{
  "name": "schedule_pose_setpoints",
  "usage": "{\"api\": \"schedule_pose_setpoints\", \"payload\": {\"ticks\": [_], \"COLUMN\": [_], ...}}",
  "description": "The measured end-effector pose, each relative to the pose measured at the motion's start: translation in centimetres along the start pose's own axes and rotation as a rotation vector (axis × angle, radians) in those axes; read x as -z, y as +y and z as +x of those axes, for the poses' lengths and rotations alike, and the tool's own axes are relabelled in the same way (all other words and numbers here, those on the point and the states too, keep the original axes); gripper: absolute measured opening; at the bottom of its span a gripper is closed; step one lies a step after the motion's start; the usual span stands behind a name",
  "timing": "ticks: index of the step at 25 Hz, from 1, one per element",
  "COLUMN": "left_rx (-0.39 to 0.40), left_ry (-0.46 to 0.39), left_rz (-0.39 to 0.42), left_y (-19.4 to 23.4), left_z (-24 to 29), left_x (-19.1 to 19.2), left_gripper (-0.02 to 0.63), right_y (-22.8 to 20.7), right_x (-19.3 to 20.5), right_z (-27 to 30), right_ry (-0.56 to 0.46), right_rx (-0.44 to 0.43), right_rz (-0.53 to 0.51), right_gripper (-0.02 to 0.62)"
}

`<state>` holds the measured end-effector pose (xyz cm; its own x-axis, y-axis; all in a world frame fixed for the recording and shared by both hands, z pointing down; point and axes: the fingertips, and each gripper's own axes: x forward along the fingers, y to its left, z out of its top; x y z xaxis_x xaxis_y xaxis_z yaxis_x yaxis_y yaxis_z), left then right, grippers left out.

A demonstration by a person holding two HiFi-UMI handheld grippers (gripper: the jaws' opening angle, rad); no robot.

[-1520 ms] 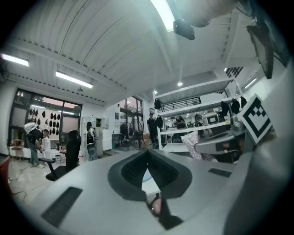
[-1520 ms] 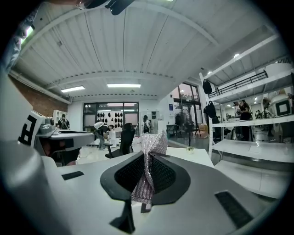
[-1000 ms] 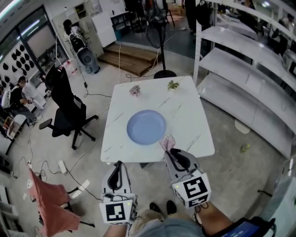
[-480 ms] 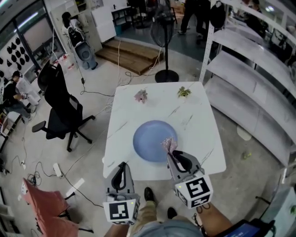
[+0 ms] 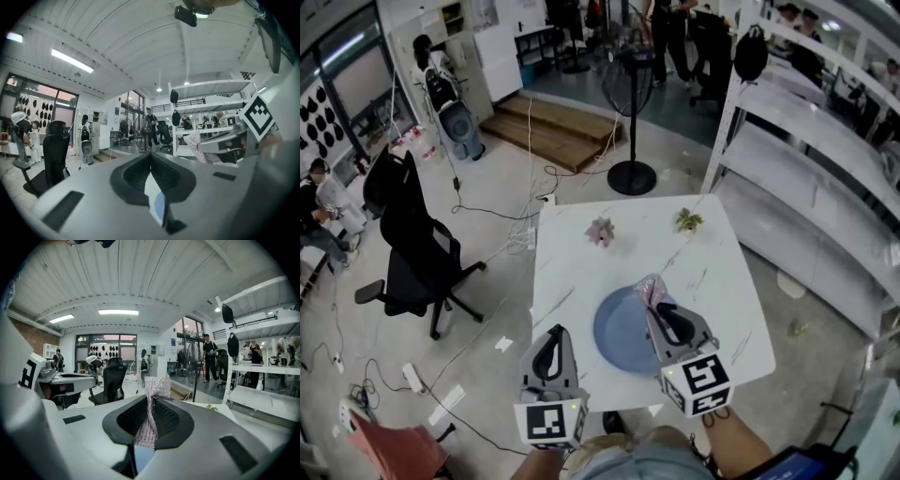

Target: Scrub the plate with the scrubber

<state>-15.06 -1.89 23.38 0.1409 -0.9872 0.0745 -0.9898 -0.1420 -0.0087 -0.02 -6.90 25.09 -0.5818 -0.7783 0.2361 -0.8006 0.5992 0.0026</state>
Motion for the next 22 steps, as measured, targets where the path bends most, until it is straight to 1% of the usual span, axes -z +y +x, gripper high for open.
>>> {"api": "schedule_pose_setpoints", "payload": {"ticks": [2, 5, 9, 11, 13, 17, 22], "left_rx": [0.016, 0.037, 0.046, 0.051, 0.049, 0.03, 0.021], "left_ry": [-0.009, 0.007, 0.049, 0.062, 0.082, 0.206, 0.289], "left_rz": [-0.007, -0.002, -0.008, -0.004, -0.009, -0.056, -0.09], "left_y": [0.7, 1.1, 1.4, 1.3, 1.2, 0.6, 0.0], "left_z": [1.1, 2.4, 3.3, 4.6, 5.8, 6.0, 7.1], "left_x": [-0.2, 0.3, 1.7, 2.6, 3.9, 8.2, 13.0], "left_gripper": [0.008, 0.008, 0.008, 0.008, 0.008, 0.009, 0.009], "right_y": [-0.3, -1.0, -1.3, -2.0, -2.6, -2.8, -3.2], "right_x": [-0.5, -0.5, 0.5, 1.3, 2.6, 6.8, 12.0], "right_z": [0.9, 1.9, 2.8, 3.9, 5.0, 6.4, 8.0], "right_ry": [0.0, 0.012, 0.063, 0.078, 0.105, 0.202, 0.334], "right_rx": [0.017, 0.036, 0.033, 0.027, 0.013, -0.034, -0.072], "right_rz": [-0.006, -0.006, 0.001, -0.004, -0.005, 0.0, 0.007], "right_gripper": [0.055, 0.055, 0.055, 0.055, 0.055, 0.055, 0.055]}}
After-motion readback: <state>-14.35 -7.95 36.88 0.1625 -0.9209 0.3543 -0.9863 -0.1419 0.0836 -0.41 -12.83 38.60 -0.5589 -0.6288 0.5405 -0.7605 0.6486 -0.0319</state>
